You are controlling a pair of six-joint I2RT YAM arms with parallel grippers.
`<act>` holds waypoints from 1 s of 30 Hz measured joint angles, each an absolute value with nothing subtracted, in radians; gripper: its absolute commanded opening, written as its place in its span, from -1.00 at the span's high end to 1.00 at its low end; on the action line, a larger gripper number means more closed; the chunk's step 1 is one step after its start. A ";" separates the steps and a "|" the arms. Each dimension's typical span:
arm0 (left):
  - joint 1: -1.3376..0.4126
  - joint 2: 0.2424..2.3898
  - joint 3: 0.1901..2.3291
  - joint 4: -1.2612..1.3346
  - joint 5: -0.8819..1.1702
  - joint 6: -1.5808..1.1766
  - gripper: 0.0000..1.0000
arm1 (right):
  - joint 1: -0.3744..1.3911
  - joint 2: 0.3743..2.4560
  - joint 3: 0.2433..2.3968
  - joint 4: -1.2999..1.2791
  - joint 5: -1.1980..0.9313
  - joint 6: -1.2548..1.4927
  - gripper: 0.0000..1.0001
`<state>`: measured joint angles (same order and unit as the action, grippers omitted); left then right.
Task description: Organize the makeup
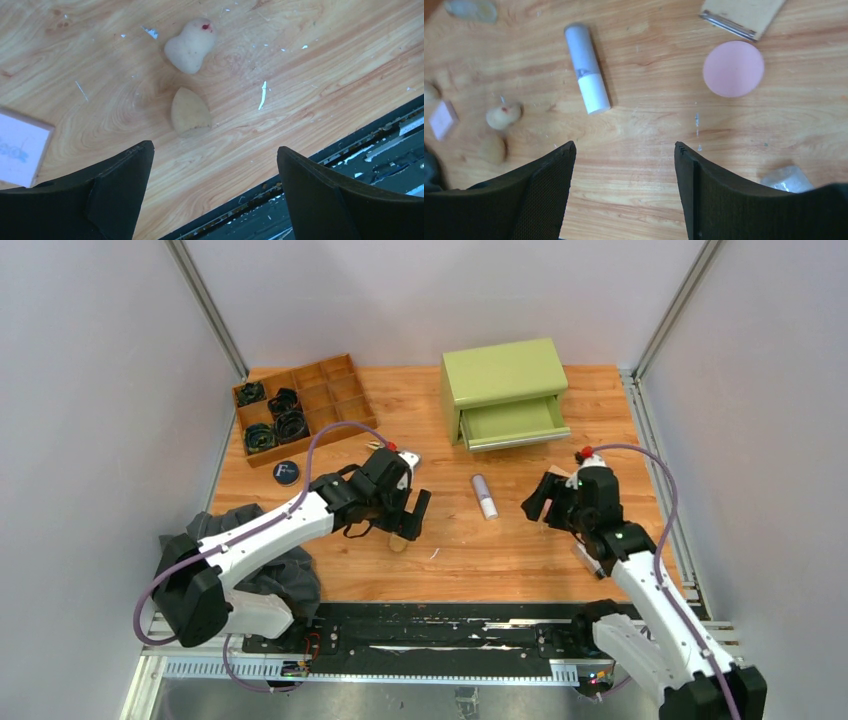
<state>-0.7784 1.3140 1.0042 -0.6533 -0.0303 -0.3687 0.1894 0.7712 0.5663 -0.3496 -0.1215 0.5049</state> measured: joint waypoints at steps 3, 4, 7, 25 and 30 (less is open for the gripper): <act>-0.781 1.310 0.970 -0.627 -0.033 -0.390 -0.96 | 0.318 0.876 0.625 -0.345 -0.081 0.447 -0.44; -0.781 1.306 0.957 -0.623 -0.037 -0.398 -0.96 | 0.362 0.919 0.647 -0.342 -0.069 0.434 -0.45; -0.781 1.291 0.929 -0.622 -0.046 -0.412 -0.96 | 0.485 1.107 0.723 -0.320 -0.026 0.395 -0.48; -0.781 1.181 0.873 -0.594 -0.099 -0.487 -0.96 | 0.570 1.600 0.860 -0.122 0.081 0.281 -0.07; -0.781 1.180 0.868 -0.586 -0.109 -0.490 -0.96 | 0.582 1.645 0.863 -0.080 0.096 0.270 0.49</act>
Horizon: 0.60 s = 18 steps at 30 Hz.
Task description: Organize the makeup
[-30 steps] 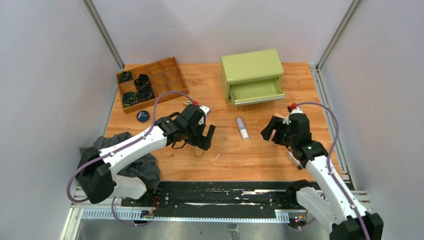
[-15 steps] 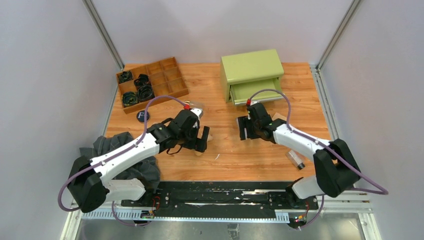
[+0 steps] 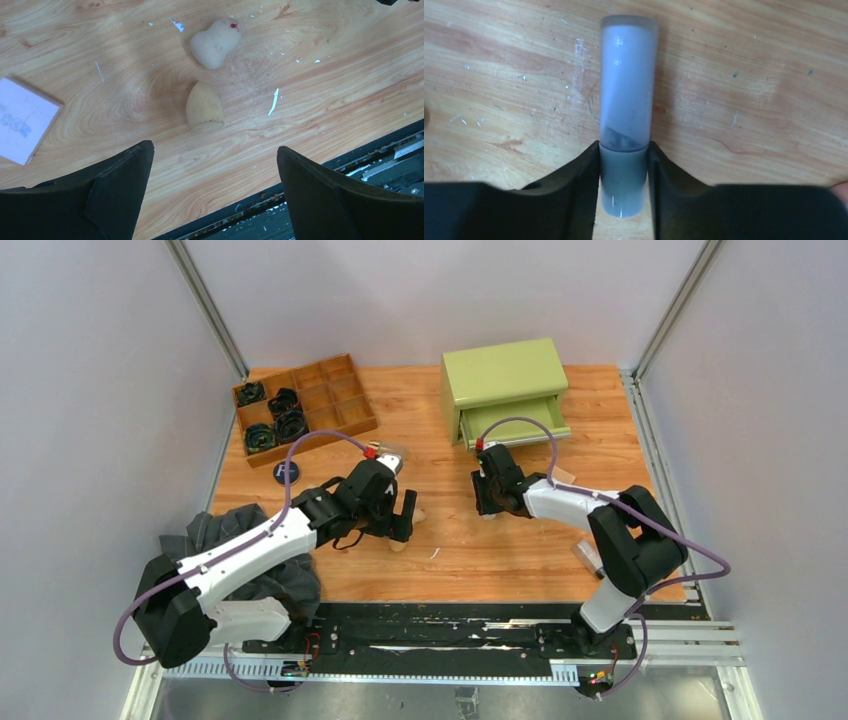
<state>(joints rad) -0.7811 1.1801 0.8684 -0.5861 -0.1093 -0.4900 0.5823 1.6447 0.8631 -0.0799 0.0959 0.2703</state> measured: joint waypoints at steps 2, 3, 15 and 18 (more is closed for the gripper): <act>-0.781 1.177 0.868 -0.586 -0.118 -0.490 -0.96 | 0.583 1.645 0.863 -0.075 0.094 0.276 0.61; -0.781 1.176 0.868 -0.587 -0.123 -0.489 -0.96 | 0.583 1.644 0.862 -0.076 0.094 0.273 0.68; -0.702 1.142 0.913 -0.625 -0.156 -0.463 -0.96 | 0.683 1.344 0.825 -0.276 -0.065 0.182 0.91; -0.645 1.118 0.924 -0.625 -0.162 -0.457 -0.96 | 0.694 1.229 0.825 -0.322 -0.089 0.144 0.91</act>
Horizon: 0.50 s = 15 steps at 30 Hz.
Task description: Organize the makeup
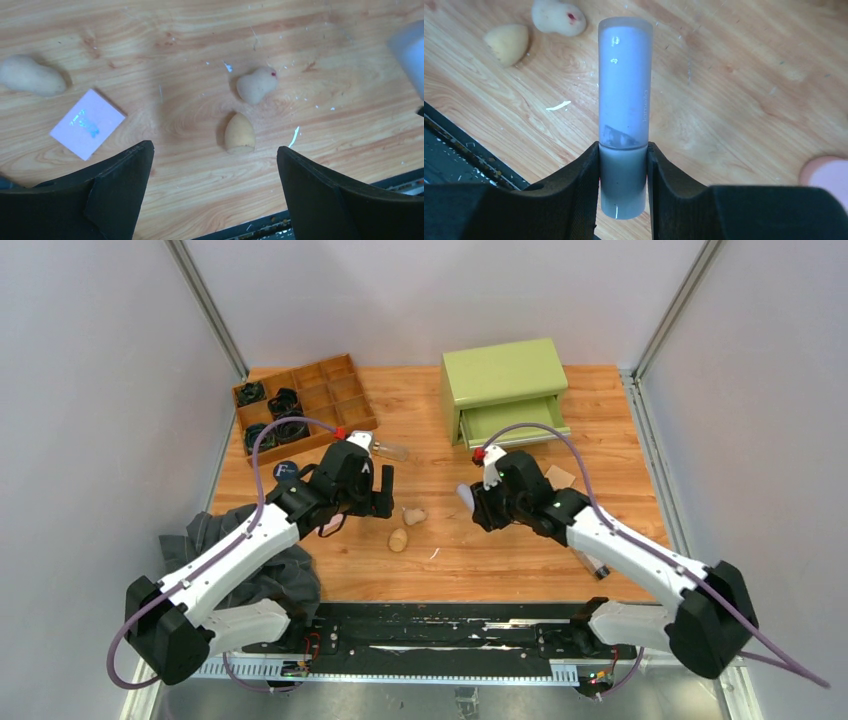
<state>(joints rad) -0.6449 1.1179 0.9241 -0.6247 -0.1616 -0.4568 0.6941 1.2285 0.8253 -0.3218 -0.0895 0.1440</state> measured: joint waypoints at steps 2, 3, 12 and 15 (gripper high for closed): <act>-0.631 1.107 0.928 -0.624 -0.170 -0.455 -0.96 | 0.688 1.165 0.833 -0.344 -0.085 0.130 0.91; -0.630 1.103 0.930 -0.624 -0.177 -0.453 -0.96 | 0.682 1.147 0.846 -0.356 -0.081 0.127 0.92; -0.630 1.104 0.928 -0.625 -0.176 -0.460 -0.96 | 0.443 1.208 1.106 -0.416 -0.025 0.277 0.99; -0.630 1.103 0.923 -0.626 -0.176 -0.461 -0.96 | 0.336 1.237 1.124 -0.390 -0.014 0.466 0.99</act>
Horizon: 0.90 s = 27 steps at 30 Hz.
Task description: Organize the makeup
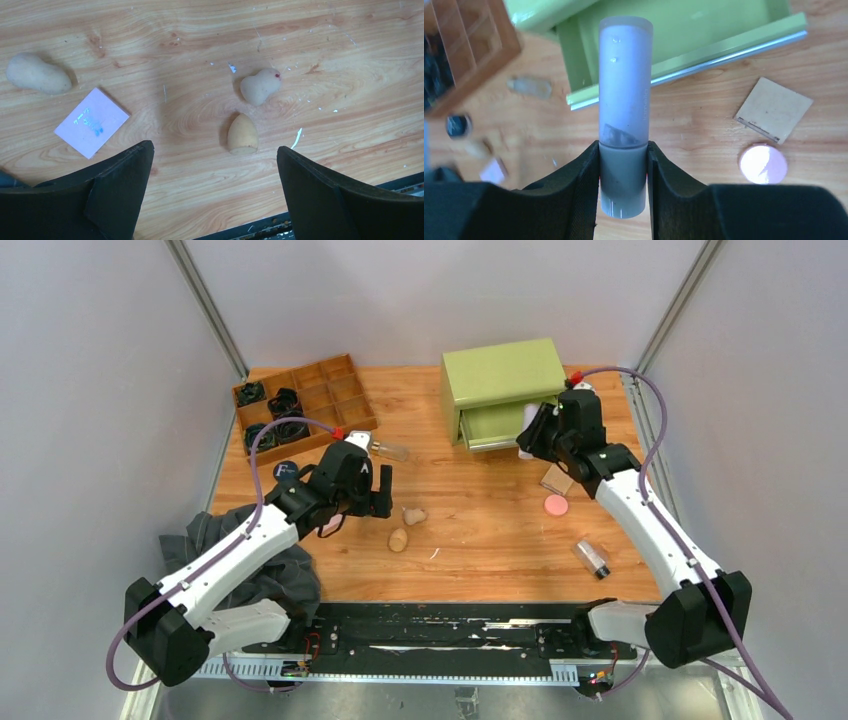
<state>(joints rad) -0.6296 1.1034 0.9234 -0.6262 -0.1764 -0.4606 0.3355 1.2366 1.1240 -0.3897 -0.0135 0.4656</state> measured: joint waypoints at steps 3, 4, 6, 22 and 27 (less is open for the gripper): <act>-0.630 1.100 0.923 -0.632 -0.182 -0.460 -0.96 | 0.301 1.253 1.109 -0.334 0.035 0.632 0.99; -0.630 1.095 0.923 -0.637 -0.188 -0.460 -0.96 | 0.300 1.256 1.099 -0.303 0.060 0.699 0.99; -0.630 1.076 0.923 -0.647 -0.200 -0.459 -0.96 | 0.301 1.267 1.095 -0.269 0.101 0.793 0.98; -0.630 0.939 0.876 -0.701 -0.243 -0.452 -0.96 | 0.292 1.513 1.184 -0.209 0.284 1.294 0.86; -0.630 0.921 0.876 -0.715 -0.259 -0.443 -0.96 | 0.291 1.609 1.255 -0.210 0.295 1.352 0.84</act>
